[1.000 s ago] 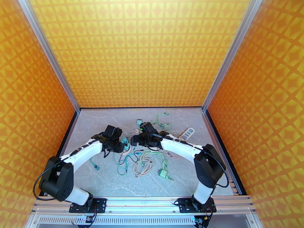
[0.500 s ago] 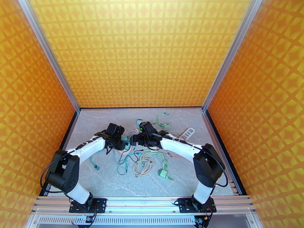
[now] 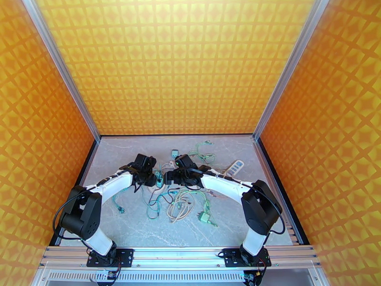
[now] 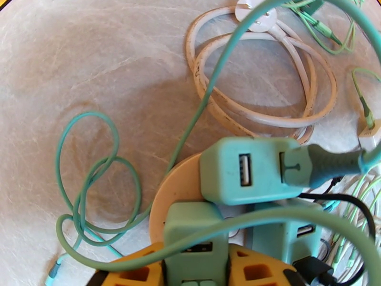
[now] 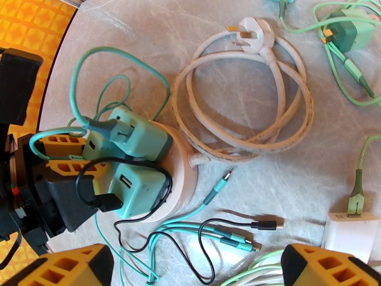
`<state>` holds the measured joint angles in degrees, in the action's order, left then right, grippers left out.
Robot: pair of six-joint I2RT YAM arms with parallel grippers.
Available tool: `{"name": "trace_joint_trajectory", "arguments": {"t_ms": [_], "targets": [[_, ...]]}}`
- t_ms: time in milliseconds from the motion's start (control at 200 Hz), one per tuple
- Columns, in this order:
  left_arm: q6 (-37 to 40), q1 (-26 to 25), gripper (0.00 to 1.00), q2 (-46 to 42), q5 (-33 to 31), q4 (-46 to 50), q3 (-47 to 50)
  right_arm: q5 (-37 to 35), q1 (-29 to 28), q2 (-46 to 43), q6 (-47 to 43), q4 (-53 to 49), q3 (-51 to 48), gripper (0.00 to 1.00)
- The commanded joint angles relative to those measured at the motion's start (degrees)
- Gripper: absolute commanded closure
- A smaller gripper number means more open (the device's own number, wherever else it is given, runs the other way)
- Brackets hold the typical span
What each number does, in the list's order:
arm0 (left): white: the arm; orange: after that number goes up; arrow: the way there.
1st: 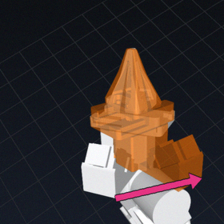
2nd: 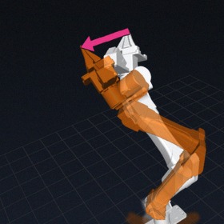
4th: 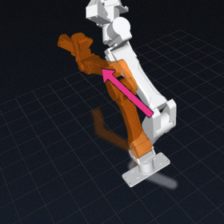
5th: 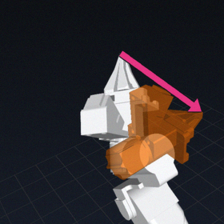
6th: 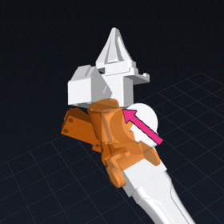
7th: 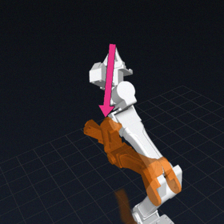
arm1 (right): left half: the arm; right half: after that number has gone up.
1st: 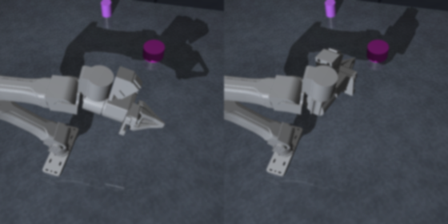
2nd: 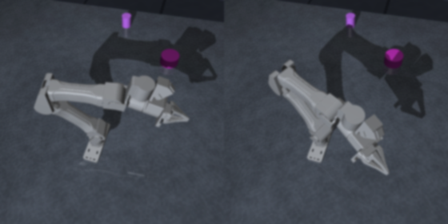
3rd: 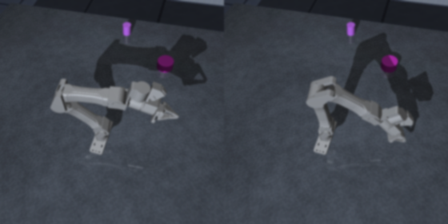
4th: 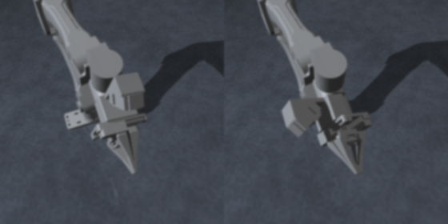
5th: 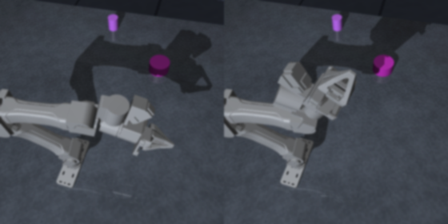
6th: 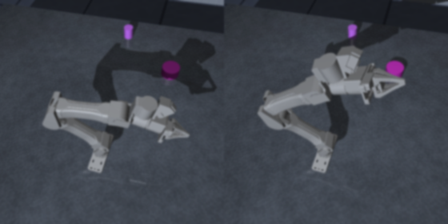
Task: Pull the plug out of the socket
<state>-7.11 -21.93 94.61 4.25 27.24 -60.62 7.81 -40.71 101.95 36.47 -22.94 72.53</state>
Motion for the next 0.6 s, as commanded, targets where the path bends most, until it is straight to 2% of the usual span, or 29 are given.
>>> {"name": "trace_joint_trajectory", "arguments": {"t_ms": [0, 190, 350, 470, 595], "targets": [[-6.1, -1.1, 0.73, -2.6, -1.4, -0.5, 2.2, 2.4, 0.7, -0.6, 3.0, 2.9, -1.5, 0.03], [-14.4, -3.8, 0.72, -4.6, -6.7, 2.0, 3.4, 10.2, 3.0, 1.3, 8.7, 11.9, -4.6, 0.14], [-22.3, -6.3, 0.70, -4.8, -10.0, 4.5, 3.6, 14.2, 3.6, 4.1, 10.4, 15.2, -4.3, 0.22], [-22.4, -7.4, 0.66, -4.7, -10.5, 4.2, 3.6, 16.2, 3.6, 5.8, 11.2, 16.0, -3.8, 0.24], [-17.3, -7.3, 0.58, -4.0, -10.5, 3.9, 3.1, 16.5, 3.6, 5.9, 10.8, 16.1, -3.9, 0.24]]}}
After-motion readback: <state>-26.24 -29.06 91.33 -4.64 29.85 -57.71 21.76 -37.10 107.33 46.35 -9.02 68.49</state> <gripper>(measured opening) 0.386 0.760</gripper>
